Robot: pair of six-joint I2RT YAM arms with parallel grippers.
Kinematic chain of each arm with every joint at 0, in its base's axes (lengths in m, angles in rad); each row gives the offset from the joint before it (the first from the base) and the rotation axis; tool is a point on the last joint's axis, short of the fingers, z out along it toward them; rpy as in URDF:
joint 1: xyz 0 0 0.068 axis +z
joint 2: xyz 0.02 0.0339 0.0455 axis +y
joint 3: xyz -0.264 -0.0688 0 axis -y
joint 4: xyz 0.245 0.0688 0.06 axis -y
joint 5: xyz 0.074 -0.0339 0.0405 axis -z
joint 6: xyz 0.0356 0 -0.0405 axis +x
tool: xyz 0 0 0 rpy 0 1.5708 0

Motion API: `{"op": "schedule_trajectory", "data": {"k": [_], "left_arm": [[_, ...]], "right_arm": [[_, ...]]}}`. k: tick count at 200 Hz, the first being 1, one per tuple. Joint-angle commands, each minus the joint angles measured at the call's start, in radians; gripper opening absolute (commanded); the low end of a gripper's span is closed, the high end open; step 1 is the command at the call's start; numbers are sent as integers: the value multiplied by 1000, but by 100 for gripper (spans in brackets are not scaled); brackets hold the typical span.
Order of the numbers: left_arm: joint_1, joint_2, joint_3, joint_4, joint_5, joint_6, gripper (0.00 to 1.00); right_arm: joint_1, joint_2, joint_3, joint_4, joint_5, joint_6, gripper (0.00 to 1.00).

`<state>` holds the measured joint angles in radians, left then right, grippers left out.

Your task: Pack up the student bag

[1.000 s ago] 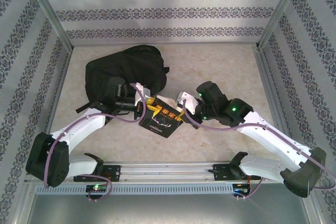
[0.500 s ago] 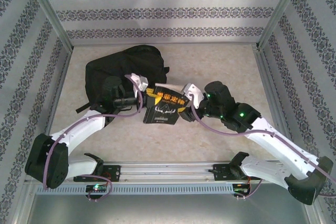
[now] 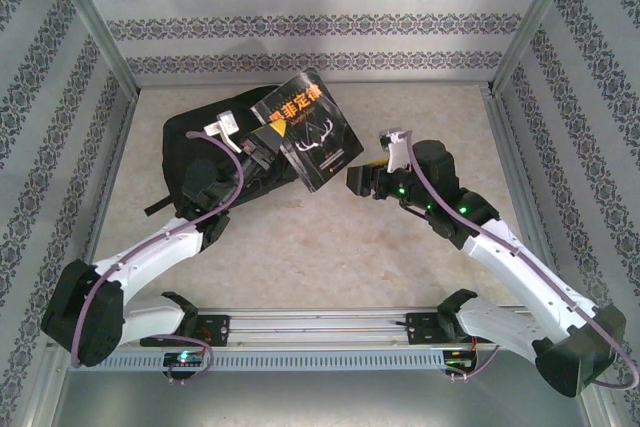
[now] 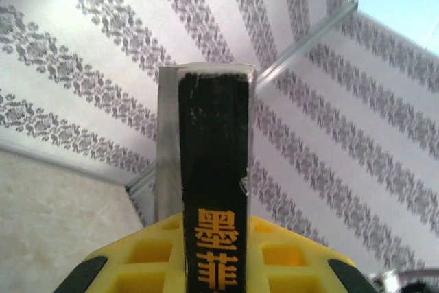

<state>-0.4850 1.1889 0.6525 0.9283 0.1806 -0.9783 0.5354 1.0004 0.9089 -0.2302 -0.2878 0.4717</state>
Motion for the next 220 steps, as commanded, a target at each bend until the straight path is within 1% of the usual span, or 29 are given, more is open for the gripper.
{"op": "schedule_trajectory", "data": {"k": [1, 19, 30, 41, 53, 65, 72, 96, 115, 130, 159, 173, 193, 220], "left_arm": [[-12, -44, 12, 145, -177, -150, 0], [-13, -36, 19, 152, -181, -192, 0], [-17, -35, 19, 146, -192, -197, 0], [-21, -38, 13, 156, -221, -205, 0], [-23, -38, 5, 177, -256, -218, 0], [-23, -37, 3, 195, -279, -232, 0], [-23, -36, 6, 198, -284, -236, 0], [-23, -34, 33, 193, -280, -248, 0], [-23, -35, 49, 186, -282, -250, 0], [-23, -37, 60, 180, -283, -251, 0], [-24, -38, 63, 185, -288, -261, 0], [-25, -44, 62, 182, -292, -263, 0], [-25, -56, 63, 166, -291, -259, 0], [-27, -66, 51, 144, -288, -268, 0]], "right_arm": [[-29, 3, 21, 143, -94, 252, 73], [-61, 41, 27, 241, -210, 432, 78], [-64, 76, 3, 372, -270, 564, 81], [-58, 120, -13, 515, -313, 677, 85], [-49, 164, -10, 571, -339, 757, 87], [-39, 184, -13, 607, -330, 795, 88], [-32, 185, -18, 619, -314, 808, 90], [-11, 202, -24, 654, -284, 856, 94], [14, 251, -22, 746, -298, 928, 96], [43, 295, -29, 839, -287, 999, 96], [87, 367, -21, 970, -254, 1071, 95], [96, 391, -40, 1085, -215, 1107, 93], [98, 412, -65, 1225, -150, 1126, 87], [95, 396, -63, 1259, -110, 1056, 74]]}}
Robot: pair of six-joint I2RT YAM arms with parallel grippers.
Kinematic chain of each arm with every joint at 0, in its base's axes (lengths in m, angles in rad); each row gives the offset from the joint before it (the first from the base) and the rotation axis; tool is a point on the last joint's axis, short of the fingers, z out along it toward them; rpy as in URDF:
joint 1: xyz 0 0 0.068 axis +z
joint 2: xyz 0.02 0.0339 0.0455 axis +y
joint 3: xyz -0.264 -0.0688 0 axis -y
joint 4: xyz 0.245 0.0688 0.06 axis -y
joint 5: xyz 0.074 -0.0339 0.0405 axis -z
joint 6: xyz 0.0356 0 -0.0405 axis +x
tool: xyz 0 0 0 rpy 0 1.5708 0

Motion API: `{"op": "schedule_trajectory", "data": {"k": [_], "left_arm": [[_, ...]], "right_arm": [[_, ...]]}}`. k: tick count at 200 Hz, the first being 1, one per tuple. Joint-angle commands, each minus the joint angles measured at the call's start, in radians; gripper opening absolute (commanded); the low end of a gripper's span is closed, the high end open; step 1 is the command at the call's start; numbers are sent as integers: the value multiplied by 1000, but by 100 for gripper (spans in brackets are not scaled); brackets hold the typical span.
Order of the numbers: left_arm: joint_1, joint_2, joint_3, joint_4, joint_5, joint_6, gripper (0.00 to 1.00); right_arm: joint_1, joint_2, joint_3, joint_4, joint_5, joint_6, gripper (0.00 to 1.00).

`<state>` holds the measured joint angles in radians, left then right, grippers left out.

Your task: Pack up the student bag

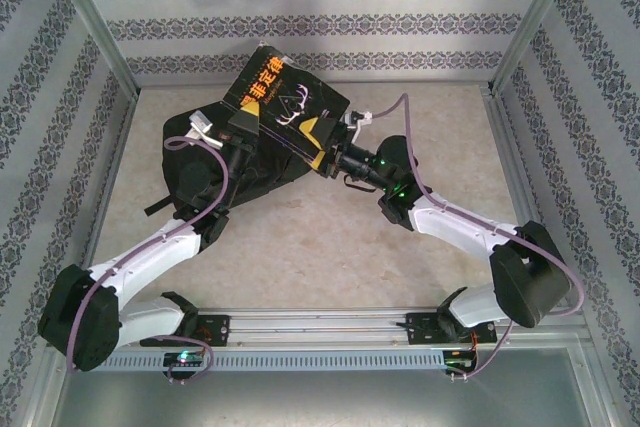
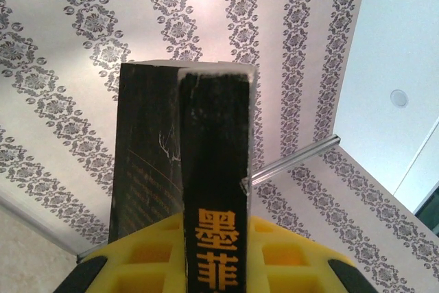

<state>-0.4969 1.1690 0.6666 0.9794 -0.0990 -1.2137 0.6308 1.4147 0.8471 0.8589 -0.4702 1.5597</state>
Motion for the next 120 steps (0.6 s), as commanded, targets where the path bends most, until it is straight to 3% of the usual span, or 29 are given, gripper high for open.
{"op": "schedule_trajectory", "data": {"k": [1, 69, 102, 120], "left_arm": [[-14, -46, 36, 93, -9, -33, 0], [-21, -49, 12, 70, 12, -50, 0], [-22, -64, 9, 20, 38, -44, 0], [-22, -67, 12, -1, 65, -29, 0]], "right_arm": [[0, -19, -1, 169, 72, -36, 74], [-25, -61, 19, 60, 95, -181, 48], [-28, -53, 23, 48, 106, -211, 43], [-38, -51, 23, 45, 110, -221, 34]]}}
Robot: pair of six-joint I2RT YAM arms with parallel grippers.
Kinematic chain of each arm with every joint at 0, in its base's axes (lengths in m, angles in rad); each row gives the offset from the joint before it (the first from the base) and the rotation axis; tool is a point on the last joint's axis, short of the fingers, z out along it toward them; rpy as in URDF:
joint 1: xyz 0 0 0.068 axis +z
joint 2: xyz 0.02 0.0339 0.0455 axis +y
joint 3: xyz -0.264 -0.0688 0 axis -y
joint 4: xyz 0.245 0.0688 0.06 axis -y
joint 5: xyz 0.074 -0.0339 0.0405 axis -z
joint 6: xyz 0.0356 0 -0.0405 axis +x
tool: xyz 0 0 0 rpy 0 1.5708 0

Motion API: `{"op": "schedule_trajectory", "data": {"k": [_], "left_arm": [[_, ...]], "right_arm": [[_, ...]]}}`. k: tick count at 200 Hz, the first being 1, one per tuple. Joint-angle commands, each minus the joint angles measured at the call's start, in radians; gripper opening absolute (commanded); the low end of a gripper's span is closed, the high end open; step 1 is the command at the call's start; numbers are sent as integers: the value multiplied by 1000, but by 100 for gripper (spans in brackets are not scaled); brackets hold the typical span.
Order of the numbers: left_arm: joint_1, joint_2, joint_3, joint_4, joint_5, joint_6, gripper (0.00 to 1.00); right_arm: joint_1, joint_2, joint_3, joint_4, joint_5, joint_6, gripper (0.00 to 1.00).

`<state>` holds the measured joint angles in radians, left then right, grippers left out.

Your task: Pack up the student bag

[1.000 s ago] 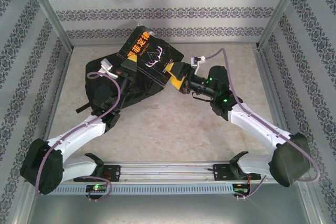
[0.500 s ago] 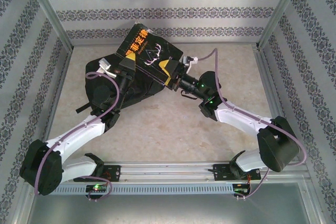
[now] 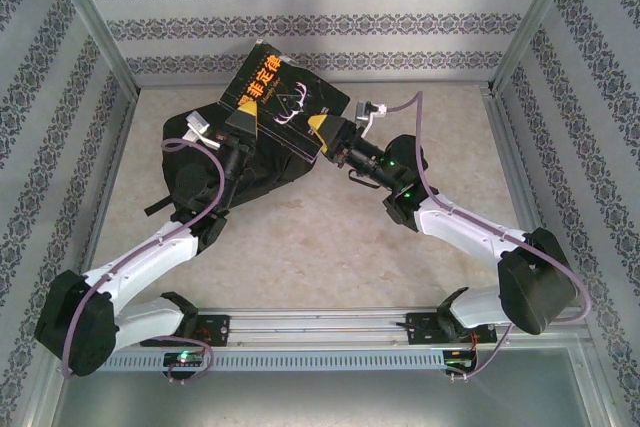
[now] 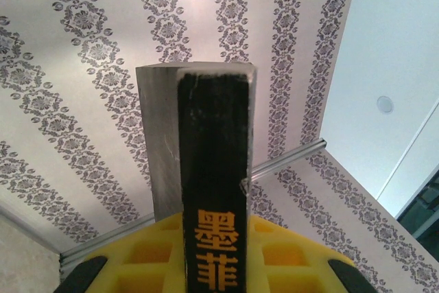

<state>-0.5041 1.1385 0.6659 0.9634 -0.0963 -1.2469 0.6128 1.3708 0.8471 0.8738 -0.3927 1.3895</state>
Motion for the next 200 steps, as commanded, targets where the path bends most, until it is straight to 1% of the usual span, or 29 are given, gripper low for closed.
{"op": "schedule_trajectory", "data": {"k": [1, 21, 43, 46, 61, 66, 73, 81, 88, 94, 103, 112, 120, 131, 142, 156, 176, 200], "left_arm": [[-16, -36, 13, 14, 62, 3, 0], [-16, -37, 1, -8, 66, 5, 0], [-15, -38, -17, -36, 71, 12, 0], [-14, -37, -18, -42, 72, 11, 0], [-14, -36, -13, -90, 84, 34, 0], [-12, -37, -7, -120, 90, 45, 6], [-12, -38, 4, -165, 99, 79, 21], [-7, -42, 24, -233, 124, 159, 37], [4, -49, 61, -350, 140, 245, 46], [8, -55, 98, -475, 130, 321, 50], [10, -45, 166, -647, 109, 433, 50], [10, -13, 231, -773, 104, 555, 50], [10, 22, 290, -879, 90, 619, 49], [10, 75, 364, -979, 86, 702, 47], [10, 137, 423, -1048, 87, 762, 46], [11, 216, 489, -1113, 71, 835, 46], [13, 317, 550, -1140, 53, 908, 45], [12, 452, 684, -1201, 73, 939, 46]], "right_arm": [[-22, -8, 23, 31, 33, -50, 34], [-35, -11, 23, 31, 31, -57, 17], [-56, -42, 2, -11, 46, -83, 1], [-59, -49, -3, -19, 48, -85, 0], [-79, -84, -34, -51, 59, -98, 0], [-86, -96, -44, -67, 59, -106, 0], [-97, -120, -53, -107, 60, -123, 0], [-111, -156, -66, -166, 67, -148, 0], [-120, -192, -80, -222, 84, -176, 0], [-128, -225, -87, -276, 95, -201, 0], [-141, -270, -91, -370, 110, -256, 0], [-154, -322, -82, -486, 129, -319, 0], [-162, -362, -65, -608, 155, -379, 0], [-172, -407, -44, -751, 195, -453, 0], [-189, -446, -42, -837, 218, -499, 0], [-218, -485, -53, -903, 233, -530, 0], [-267, -519, -67, -956, 215, -544, 0], [-303, -546, -76, -1001, 194, -566, 0]]}}
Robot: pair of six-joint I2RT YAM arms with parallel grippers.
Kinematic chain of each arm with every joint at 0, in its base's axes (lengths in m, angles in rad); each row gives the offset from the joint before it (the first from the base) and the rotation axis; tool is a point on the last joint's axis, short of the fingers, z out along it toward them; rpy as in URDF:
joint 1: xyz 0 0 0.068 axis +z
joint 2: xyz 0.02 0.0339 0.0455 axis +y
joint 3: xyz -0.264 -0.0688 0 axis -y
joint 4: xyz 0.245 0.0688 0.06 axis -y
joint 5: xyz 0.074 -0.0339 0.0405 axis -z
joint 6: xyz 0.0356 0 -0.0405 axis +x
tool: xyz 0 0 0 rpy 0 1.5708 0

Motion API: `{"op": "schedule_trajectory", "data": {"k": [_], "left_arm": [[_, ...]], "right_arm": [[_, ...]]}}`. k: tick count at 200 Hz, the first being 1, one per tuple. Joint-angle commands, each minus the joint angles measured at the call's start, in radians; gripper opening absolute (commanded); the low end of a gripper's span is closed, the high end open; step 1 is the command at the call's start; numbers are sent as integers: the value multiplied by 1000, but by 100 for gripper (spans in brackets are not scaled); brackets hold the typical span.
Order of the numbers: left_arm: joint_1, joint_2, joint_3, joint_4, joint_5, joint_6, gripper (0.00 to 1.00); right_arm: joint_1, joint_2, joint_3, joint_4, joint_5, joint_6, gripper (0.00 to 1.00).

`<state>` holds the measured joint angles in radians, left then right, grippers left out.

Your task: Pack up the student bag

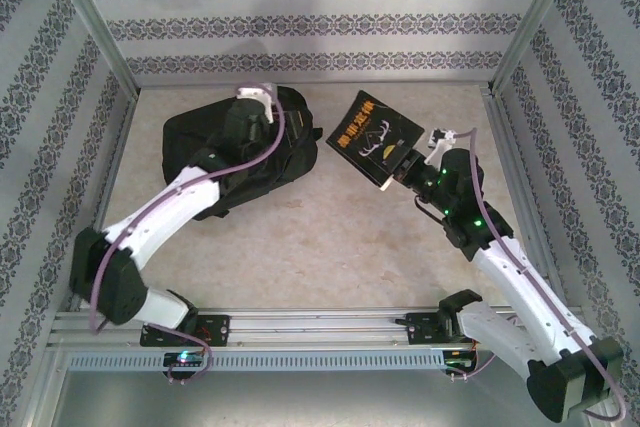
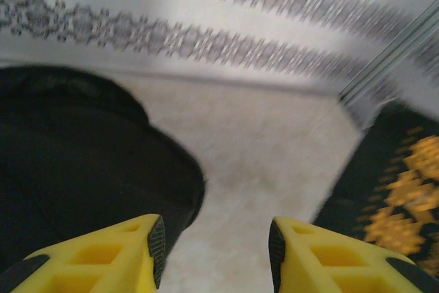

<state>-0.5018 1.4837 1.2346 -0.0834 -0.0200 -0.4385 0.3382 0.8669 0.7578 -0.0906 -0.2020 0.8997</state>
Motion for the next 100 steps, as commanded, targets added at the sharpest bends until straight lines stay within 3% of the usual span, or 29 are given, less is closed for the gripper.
{"op": "schedule_trajectory", "data": {"k": [1, 33, 100], "left_arm": [[10, 112, 123, -158, -4, 131, 47], [9, 292, 307, -231, 10, 148, 62], [6, 558, 555, -304, -80, 201, 59]], "right_arm": [[-29, -42, 14, -39, 3, -78, 0], [-54, -75, 1, -79, -1, -107, 0], [-93, -143, -34, -130, -6, -148, 0]]}}
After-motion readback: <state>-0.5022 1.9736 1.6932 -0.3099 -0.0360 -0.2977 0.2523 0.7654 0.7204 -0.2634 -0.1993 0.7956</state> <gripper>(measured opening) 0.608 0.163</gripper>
